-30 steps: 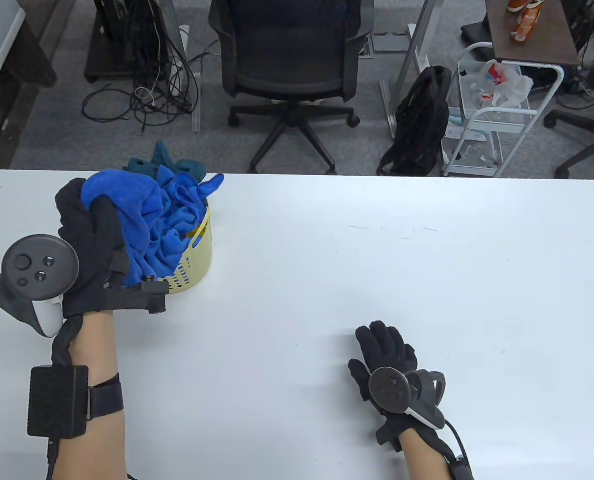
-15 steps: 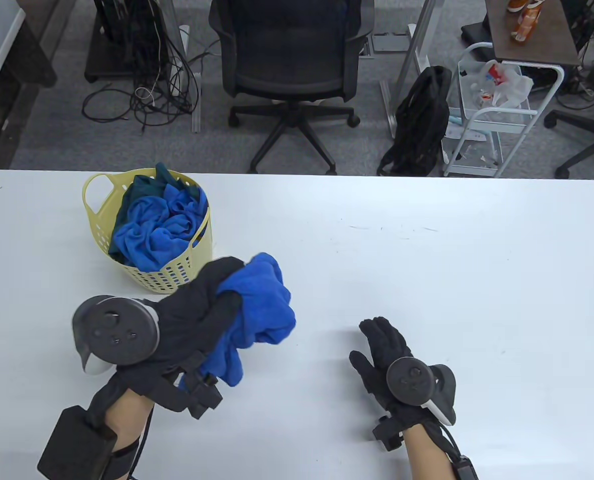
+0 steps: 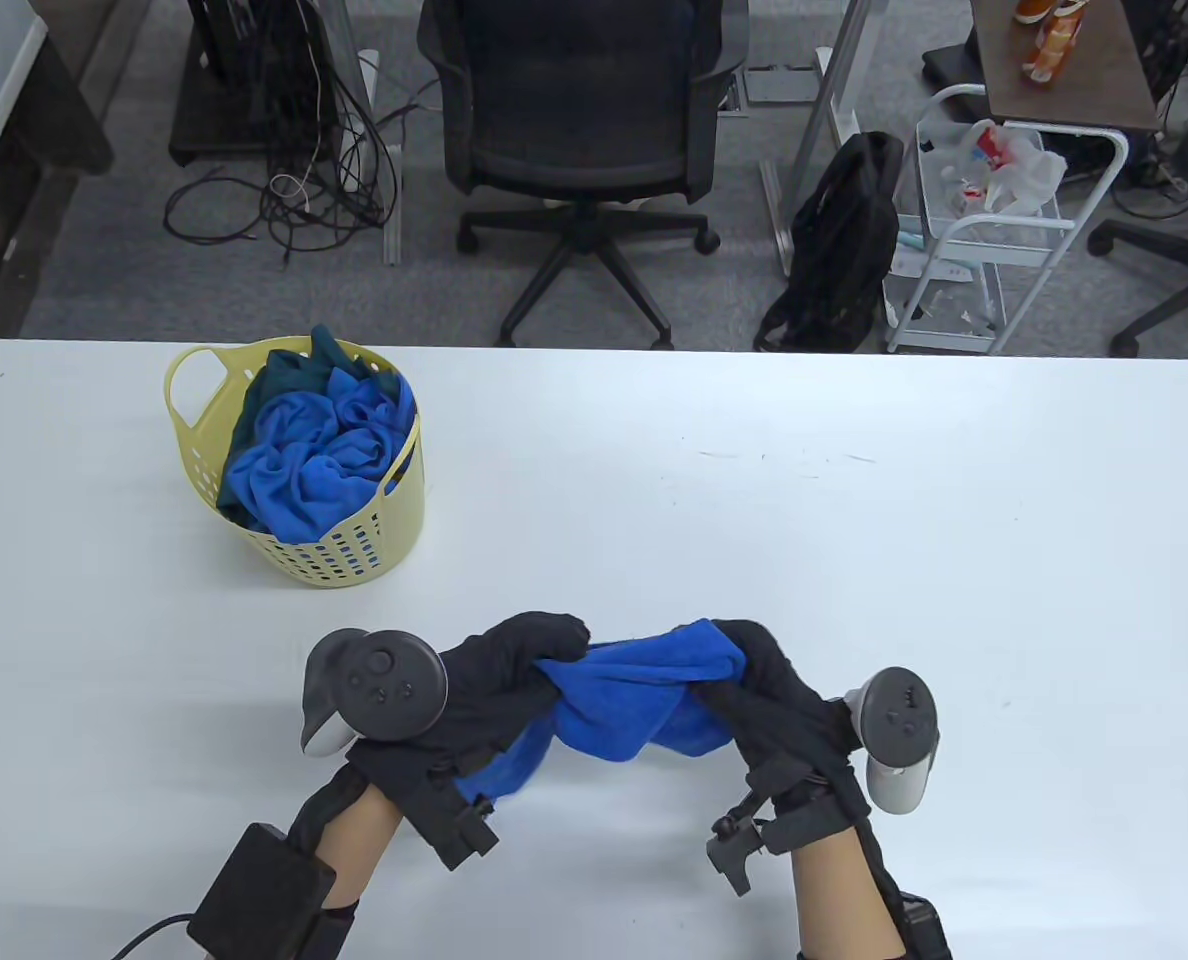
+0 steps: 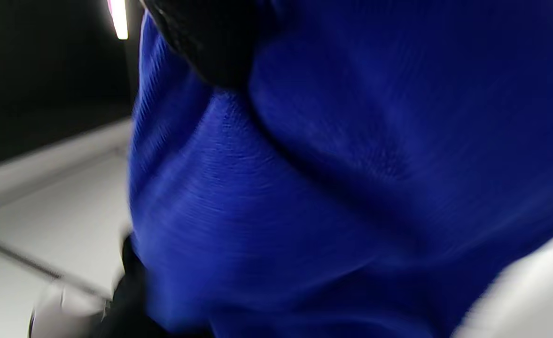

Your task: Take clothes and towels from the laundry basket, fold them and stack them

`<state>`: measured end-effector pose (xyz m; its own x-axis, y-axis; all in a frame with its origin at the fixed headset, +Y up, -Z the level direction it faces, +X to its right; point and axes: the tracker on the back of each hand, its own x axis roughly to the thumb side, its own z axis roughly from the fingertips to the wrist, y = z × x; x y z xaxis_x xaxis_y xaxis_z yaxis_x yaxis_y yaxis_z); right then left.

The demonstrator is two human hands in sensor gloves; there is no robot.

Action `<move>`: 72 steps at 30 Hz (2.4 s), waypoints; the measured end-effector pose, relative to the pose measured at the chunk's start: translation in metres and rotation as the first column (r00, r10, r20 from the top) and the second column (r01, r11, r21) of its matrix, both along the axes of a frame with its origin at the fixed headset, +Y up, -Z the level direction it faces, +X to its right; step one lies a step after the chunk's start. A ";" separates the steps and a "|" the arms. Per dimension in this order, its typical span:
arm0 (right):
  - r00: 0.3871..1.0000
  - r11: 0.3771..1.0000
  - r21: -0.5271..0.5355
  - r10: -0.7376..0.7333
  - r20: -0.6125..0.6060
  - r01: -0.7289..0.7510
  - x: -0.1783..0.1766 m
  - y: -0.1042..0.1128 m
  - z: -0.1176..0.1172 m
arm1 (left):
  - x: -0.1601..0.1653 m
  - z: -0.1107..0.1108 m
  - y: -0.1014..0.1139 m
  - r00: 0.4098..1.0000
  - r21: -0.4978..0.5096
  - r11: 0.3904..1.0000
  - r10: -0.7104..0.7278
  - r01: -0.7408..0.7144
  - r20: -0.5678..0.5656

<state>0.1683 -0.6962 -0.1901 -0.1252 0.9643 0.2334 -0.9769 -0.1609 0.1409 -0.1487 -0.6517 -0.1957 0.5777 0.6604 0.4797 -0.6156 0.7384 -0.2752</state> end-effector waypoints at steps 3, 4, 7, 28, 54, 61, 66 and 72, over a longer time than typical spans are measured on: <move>0.947 0.959 0.098 0.241 0.214 -0.266 0.010 0.011 0.006 | -0.005 0.000 -0.016 0.994 -0.046 0.993 -0.108 0.107 -0.025; 0.907 0.926 0.118 0.316 0.279 -0.359 0.015 0.014 0.008 | -0.007 -0.001 -0.020 0.990 -0.073 0.987 -0.140 0.140 0.005; 0.948 0.945 0.145 0.270 0.167 -0.295 0.019 0.015 0.006 | -0.005 0.002 -0.026 0.992 -0.165 0.980 -0.096 0.108 0.076; 0.987 0.973 0.165 0.158 0.030 -0.161 0.009 0.024 0.010 | 0.009 0.018 -0.051 0.972 -0.052 0.983 0.165 -0.175 -0.165; 0.892 0.913 -0.019 0.392 -0.226 -0.407 -0.046 0.007 0.017 | 0.037 0.034 -0.046 0.973 0.024 0.995 -0.087 0.094 -0.214; 0.877 0.850 0.263 0.480 -0.024 -0.457 -0.030 0.046 0.035 | 0.037 0.034 -0.041 0.996 0.043 0.995 0.087 -0.088 0.021; 0.932 0.887 0.295 0.361 0.033 -0.354 -0.010 0.061 0.038 | 0.036 0.027 -0.046 0.993 -0.006 0.994 -0.105 0.105 0.060; 0.948 0.965 0.195 0.112 0.298 -0.175 0.048 0.057 0.033 | 0.016 0.005 -0.080 0.917 -0.165 0.908 -0.397 0.385 -0.042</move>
<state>0.2160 -0.6389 -0.1567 -0.3500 0.8612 0.3686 -0.9352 -0.2982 -0.1912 -0.1328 -0.7316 -0.1908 0.8340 0.4350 0.3394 -0.3084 0.8776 -0.3671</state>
